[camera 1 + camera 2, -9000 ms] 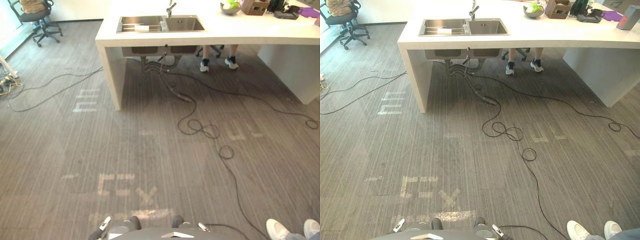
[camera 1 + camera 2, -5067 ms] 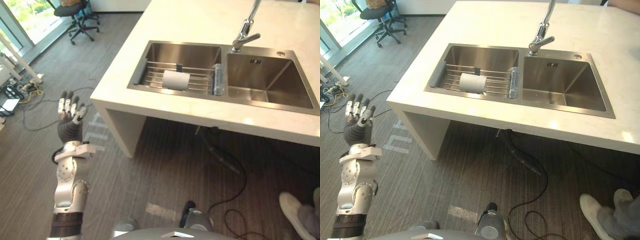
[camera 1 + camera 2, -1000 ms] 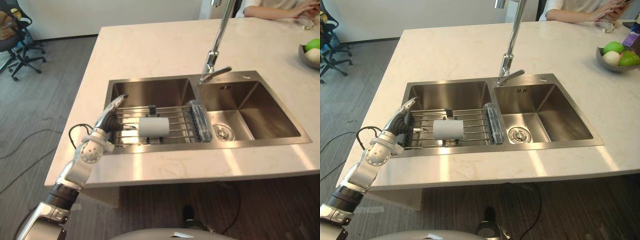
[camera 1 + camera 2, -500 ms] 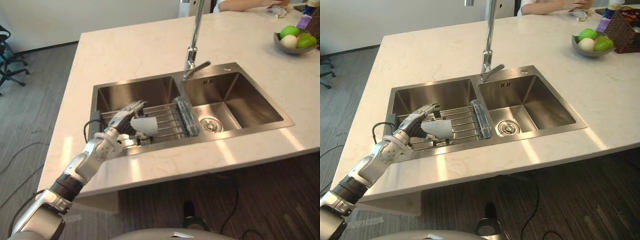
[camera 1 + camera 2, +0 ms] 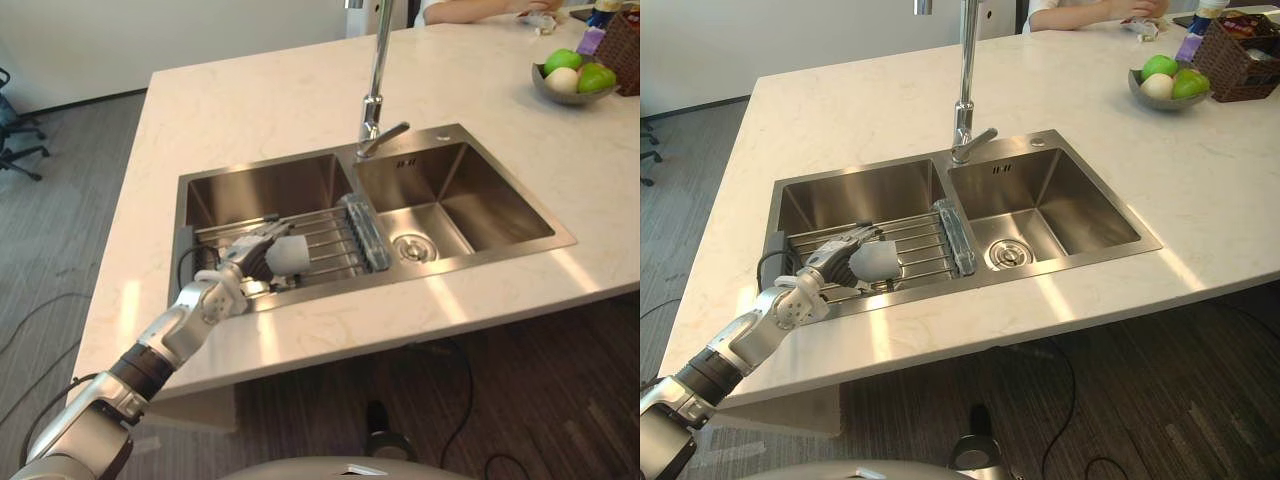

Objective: Walk over to the sink, pick up the cup, carry it to the dishwasher, place the cup inside the dishwasher, then close the dishwasher door

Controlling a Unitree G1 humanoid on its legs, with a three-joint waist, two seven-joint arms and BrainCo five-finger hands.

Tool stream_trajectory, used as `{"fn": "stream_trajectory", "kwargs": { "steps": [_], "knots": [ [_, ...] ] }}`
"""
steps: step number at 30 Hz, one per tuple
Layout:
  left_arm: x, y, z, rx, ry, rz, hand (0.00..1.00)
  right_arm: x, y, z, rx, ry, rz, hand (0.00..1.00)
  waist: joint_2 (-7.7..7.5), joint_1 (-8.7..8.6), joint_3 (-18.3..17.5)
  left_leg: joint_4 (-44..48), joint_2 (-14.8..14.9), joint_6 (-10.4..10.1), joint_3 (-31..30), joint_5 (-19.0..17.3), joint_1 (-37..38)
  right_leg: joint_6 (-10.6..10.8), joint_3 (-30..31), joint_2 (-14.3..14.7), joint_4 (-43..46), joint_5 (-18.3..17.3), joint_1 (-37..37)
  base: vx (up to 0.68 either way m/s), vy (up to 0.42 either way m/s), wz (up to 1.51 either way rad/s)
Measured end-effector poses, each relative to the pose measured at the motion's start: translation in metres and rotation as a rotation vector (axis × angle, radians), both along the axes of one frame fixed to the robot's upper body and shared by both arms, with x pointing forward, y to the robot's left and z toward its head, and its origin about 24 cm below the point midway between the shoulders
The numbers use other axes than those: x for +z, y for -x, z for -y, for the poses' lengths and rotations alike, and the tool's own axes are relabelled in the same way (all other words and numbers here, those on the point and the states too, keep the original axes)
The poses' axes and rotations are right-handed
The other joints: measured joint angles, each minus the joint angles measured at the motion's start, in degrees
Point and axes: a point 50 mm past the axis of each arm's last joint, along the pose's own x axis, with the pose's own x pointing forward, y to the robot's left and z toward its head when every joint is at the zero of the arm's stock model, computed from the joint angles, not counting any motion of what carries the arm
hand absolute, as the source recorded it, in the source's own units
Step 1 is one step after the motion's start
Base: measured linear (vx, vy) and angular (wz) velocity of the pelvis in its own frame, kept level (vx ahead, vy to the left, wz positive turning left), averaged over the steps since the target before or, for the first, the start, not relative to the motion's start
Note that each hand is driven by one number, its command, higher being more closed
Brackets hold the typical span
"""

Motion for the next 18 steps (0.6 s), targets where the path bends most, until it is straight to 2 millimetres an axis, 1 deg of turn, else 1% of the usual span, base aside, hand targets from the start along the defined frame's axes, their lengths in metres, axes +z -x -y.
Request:
{"fn": "stream_trajectory", "kwargs": {
  "steps": [3, 7, 12, 18],
  "knots": [
    [0.0, 0.0, 0.001, -0.003, -0.023, 0.013, 0.0, 0.0, 0.005, -0.001, 0.0, -0.002, -0.011, 0.0, 0.0, -0.02, 0.0, 0.0, 0.1, 0.0, 0.2, 0.0, 0.1, 0.0, 0.1, 0.1, 0.0, 0.0, 0.0, -0.04, -0.032, -0.02],
    [-0.004, 0.003, 0.004, -0.028, -0.047, 0.018, 0.0, -0.001, 0.014, -0.006, -0.03, -0.028, -0.029, 0.0, 0.0, -0.07, 0.0, 0.0, 0.2, -0.1, 0.5, 0.0, 0.1, 0.0, 0.2, 0.2, 0.0, 0.0, 0.0, -0.03, -0.031, -0.02],
    [-0.003, 0.002, 0.007, -0.044, -0.091, 0.05, 0.0, -0.001, 0.015, -0.006, -0.043, -0.031, -0.026, 0.0, -0.02, -0.55, 0.0, 0.0, 0.2, -0.1, 0.8, 0.0, 0.2, 0.0, 0.3, 0.2, 0.2, 0.0, -0.1, -0.03, -0.026, -0.02],
    [0.001, -0.001, 0.015, -0.077, -0.172, 0.062, 0.0, -0.001, 0.015, -0.007, -0.038, -0.039, -0.011, 0.0, -0.03, -0.6, 0.0, 0.0, 0.2, -0.1, 1.0, 0.0, 0.2, 0.0, 0.4, 0.2, 0.3, 0.1, -0.1, -0.04, -0.029, -0.01]
  ]
}}
